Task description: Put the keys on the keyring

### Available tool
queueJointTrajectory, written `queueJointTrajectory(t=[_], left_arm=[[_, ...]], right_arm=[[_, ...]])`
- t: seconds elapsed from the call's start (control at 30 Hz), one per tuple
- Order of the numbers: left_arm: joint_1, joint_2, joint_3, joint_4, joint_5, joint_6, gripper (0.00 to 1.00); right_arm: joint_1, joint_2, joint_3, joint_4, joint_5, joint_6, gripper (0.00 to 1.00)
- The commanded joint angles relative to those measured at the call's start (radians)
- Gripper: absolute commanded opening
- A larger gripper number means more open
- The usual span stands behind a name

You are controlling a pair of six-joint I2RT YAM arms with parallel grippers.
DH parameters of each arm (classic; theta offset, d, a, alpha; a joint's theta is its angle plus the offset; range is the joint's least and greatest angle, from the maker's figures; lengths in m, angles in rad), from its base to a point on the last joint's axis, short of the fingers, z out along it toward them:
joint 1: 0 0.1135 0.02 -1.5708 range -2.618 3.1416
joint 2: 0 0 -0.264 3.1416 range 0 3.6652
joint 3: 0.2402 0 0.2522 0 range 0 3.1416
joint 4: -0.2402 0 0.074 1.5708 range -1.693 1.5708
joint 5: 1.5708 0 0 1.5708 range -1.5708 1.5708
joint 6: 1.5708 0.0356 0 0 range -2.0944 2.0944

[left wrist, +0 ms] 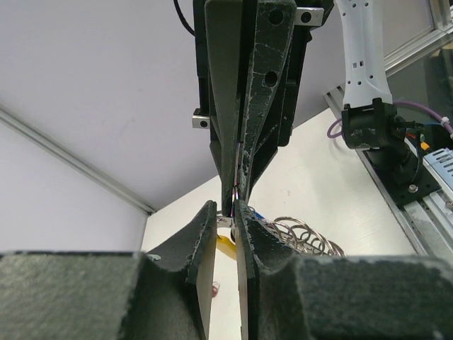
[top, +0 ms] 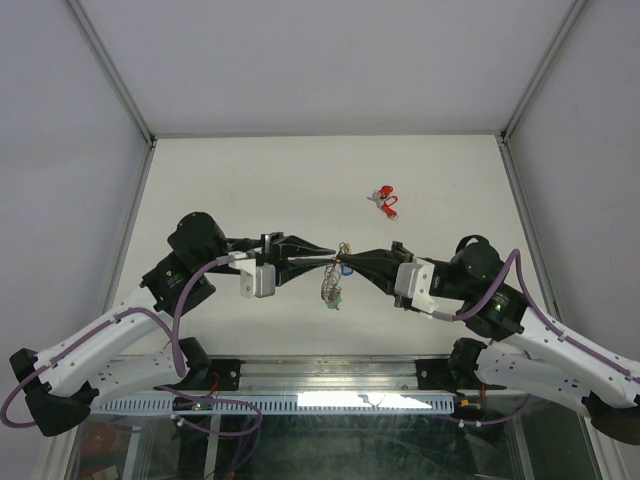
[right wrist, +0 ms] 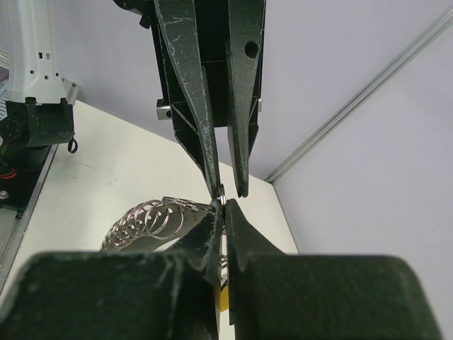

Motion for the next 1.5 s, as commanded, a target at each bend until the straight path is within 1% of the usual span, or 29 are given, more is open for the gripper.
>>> queueJointTrajectory(t=[0.0, 0.2, 0.33, 0.43, 0.63, 0.9, 1.27, 1.37, 1.47], left_arm=[[-0.007, 0.017, 0.033, -0.002, -0.008, 0.02, 0.15], [-0.007, 0.024, 0.033, -0.004, -0.01, 0.017, 0.16], [-0.007, 0.031, 0.039, -0.014, -0.011, 0.02, 0.05], [-0.008, 0.04, 0.05, -0.048, -0.013, 0.037, 0.0], [-0.009, 0.053, 0.09, -0.141, -0.007, 0.091, 0.0], [-0.009, 0.05, 0.113, -0.161, -0.024, 0.104, 0.0], [-0.008, 0.065, 0.122, -0.18, -0.045, 0.104, 0.0], [-0.008, 0.08, 0.093, -0.178, -0.077, 0.096, 0.0], [-0.008, 0.099, 0.034, -0.149, -0.099, 0.067, 0.0]], right_arm=[[0.002, 0.011, 0.049, 0.125, -0.003, 0.027, 0.0], [0.003, 0.01, 0.041, 0.15, 0.0, 0.039, 0.0], [0.002, 0.011, 0.041, 0.14, -0.014, 0.026, 0.0], [0.002, 0.011, 0.043, 0.128, -0.013, 0.014, 0.0], [0.002, 0.005, 0.051, 0.094, 0.001, -0.007, 0.0], [0.002, -0.03, 0.043, 0.029, 0.064, -0.016, 0.0], [0.002, 0.0, 0.043, -0.011, 0.095, -0.001, 0.0], [0.003, 0.0, 0.008, 0.004, 0.122, 0.032, 0.0], [0.003, -0.002, -0.065, 0.09, 0.159, 0.089, 0.0]])
